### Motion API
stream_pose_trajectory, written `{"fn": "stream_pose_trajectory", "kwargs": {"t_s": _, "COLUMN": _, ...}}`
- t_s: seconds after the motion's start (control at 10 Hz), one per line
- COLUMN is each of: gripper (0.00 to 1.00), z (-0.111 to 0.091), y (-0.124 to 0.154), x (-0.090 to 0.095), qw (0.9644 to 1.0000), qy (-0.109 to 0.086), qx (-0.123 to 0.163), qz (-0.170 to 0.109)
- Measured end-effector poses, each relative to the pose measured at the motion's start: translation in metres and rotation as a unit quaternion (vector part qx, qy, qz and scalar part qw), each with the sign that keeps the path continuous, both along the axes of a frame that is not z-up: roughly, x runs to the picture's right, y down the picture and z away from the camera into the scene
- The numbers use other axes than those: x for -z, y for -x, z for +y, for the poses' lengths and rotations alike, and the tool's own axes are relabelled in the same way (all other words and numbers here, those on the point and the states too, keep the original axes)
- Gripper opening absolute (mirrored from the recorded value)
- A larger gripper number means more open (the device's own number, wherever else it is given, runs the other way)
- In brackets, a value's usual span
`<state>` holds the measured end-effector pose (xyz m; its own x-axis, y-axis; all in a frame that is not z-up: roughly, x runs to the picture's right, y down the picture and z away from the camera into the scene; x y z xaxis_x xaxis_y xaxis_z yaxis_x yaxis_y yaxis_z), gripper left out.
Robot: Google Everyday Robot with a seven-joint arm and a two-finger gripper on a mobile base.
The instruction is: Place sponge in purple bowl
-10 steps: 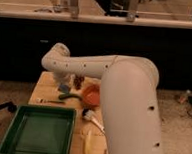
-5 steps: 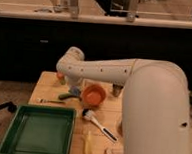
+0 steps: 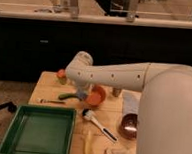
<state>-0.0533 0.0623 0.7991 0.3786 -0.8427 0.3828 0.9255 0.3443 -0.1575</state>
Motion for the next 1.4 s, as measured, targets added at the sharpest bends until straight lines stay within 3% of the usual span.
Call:
{"fn": "stream_pose_trajectory", "kwargs": {"t_s": 0.3, "gripper": 0.00, "z": 0.009, "y": -0.020, "x": 0.010, "qw": 0.9996, "qy": -0.005, "qx": -0.022, "qz": 0.015}}
{"fn": "stream_pose_trajectory", "kwargs": {"t_s": 1.2, "gripper": 0.00, "z": 0.009, "y": -0.018, "x": 0.010, "qw": 0.9997, "qy": -0.004, "qx": -0.021, "qz": 0.014}}
{"fn": "stream_pose_trajectory", "kwargs": {"t_s": 1.4, "gripper": 0.00, "z": 0.010, "y": -0.023, "x": 0.014, "qw": 0.9992, "qy": -0.007, "qx": -0.033, "qz": 0.022}}
